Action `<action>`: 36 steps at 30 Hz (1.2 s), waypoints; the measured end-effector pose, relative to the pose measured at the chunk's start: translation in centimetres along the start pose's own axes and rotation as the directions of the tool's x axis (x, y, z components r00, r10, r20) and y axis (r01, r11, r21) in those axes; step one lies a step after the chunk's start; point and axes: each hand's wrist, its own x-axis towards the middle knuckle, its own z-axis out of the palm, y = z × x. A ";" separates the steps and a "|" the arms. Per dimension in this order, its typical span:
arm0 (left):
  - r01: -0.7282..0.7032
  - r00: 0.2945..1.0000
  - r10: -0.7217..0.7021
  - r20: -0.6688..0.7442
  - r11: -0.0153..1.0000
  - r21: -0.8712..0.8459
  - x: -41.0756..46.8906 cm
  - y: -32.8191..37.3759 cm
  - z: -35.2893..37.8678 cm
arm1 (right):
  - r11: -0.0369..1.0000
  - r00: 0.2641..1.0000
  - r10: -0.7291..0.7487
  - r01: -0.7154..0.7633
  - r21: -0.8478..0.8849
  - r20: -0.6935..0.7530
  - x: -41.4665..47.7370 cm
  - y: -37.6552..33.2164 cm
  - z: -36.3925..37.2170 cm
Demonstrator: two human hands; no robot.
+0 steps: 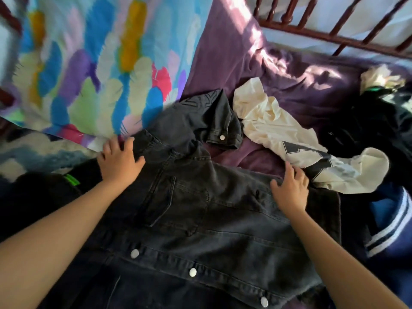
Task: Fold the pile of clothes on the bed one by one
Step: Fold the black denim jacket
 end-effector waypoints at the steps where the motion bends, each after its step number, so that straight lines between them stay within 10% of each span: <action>1: 0.037 0.999 -0.037 0.006 0.997 -0.062 0.9 -0.1 -0.3 | 0.999 1.000 -0.014 0.013 0.032 0.018 -0.6 -1.4 0.4; 10: -0.130 0.954 0.189 0.233 0.960 -0.249 1.7 1.9 0.1 | 0.987 0.962 -0.153 0.139 0.075 0.225 -6.7 -7.9 2.8; 15: -0.524 0.761 0.515 0.395 0.847 -0.094 -5.4 2.1 1.9 | 0.976 0.947 -0.109 0.044 0.215 0.302 -8.2 -8.8 3.0; 19: -0.813 0.574 0.777 0.258 0.577 0.072 -12.1 -1.0 3.0 | 0.899 0.927 0.045 -0.201 0.390 0.372 -8.6 -9.1 3.8; 25: -0.646 0.738 0.647 0.191 0.760 -0.074 -17.7 -7.0 4.8 | 0.447 0.748 0.248 -0.652 0.612 0.616 -7.7 -9.7 5.7; 31: -0.613 0.750 0.618 0.237 0.783 -0.101 -17.7 -8.2 4.6 | 0.772 0.983 0.140 -0.182 0.609 0.116 -5.2 -13.6 6.6; 36: -0.620 0.740 0.612 0.279 0.781 -0.069 -17.6 -8.1 4.8 | 0.941 0.911 -0.048 -0.096 0.324 0.410 -1.9 -18.5 7.0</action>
